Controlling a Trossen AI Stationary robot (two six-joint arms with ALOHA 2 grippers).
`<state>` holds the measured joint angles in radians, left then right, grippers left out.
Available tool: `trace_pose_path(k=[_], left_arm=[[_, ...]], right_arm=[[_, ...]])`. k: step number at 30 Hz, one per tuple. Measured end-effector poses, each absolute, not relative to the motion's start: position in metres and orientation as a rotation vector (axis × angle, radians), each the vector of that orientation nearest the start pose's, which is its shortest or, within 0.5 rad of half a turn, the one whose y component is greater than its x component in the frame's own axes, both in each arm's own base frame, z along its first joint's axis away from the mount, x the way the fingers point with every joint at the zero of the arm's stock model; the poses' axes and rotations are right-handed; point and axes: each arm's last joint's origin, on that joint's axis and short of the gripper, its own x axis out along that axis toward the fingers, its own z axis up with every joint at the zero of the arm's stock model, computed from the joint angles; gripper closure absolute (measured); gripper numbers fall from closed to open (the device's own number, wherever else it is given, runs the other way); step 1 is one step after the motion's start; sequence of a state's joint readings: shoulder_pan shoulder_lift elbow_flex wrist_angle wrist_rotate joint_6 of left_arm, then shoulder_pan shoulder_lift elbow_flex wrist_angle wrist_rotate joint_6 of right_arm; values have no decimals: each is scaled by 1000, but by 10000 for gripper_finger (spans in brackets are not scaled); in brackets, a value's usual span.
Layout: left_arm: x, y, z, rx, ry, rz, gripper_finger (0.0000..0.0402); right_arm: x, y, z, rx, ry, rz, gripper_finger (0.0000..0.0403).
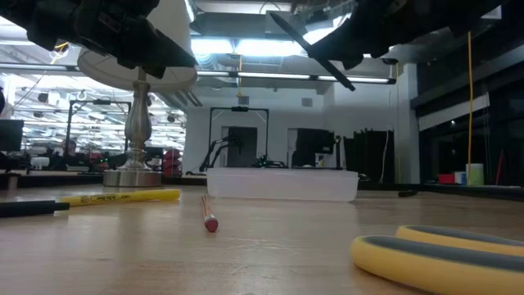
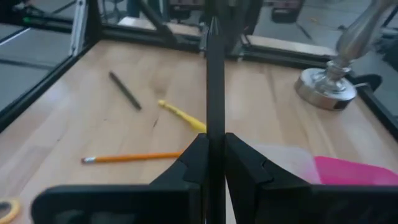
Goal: Pick & place school supplies into a supply box
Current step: Put the black pen into the pink supply box
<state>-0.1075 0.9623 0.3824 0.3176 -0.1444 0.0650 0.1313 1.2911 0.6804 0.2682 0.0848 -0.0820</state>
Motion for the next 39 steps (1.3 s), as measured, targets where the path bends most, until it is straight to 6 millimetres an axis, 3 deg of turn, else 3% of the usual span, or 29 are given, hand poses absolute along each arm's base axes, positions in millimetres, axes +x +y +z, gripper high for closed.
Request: trace_pose_path(k=[20,24,30,39], left_arm=[[199,-17,211,98,261,28,396],[199,-17,211,97,261,28,396],[199,-18,211,94,260,22,396],[200,-18,214,91,234,22,396]], right_arm=[[274,-3,232,-121,407,-66,359],[285,-10,232,-114,427,-47,359],[305,-21,223,-120,603,-53,359],[330,-45,242,-167,781,-61,359]])
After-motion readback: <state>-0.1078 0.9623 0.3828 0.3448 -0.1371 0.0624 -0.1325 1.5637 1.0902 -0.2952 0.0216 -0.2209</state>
